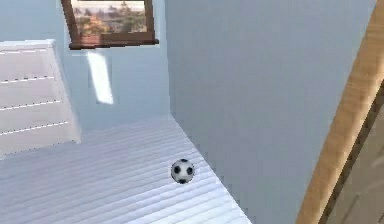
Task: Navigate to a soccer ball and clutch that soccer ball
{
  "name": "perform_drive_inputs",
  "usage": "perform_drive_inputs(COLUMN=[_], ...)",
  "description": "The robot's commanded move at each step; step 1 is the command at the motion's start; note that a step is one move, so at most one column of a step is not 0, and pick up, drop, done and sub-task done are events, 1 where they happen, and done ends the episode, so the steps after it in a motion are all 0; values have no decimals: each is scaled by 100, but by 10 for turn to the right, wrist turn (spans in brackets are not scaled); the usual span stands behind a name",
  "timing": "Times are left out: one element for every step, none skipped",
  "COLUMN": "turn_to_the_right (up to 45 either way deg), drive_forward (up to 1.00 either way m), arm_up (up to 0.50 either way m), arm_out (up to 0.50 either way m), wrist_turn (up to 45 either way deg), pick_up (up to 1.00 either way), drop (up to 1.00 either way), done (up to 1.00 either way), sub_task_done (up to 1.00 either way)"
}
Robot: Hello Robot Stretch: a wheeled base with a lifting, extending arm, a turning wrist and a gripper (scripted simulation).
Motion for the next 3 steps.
perform_drive_inputs(turn_to_the_right=[0, -450, -450], drive_forward=[60, 0, 0], arm_up=[0, 0, 0], arm_out=[0, 0, 0], wrist_turn=[0, 0, 0], pick_up=[0, 0, 0], drop=[0, 0, 0], done=[0, 0, 0], sub_task_done=[0, 0, 0])
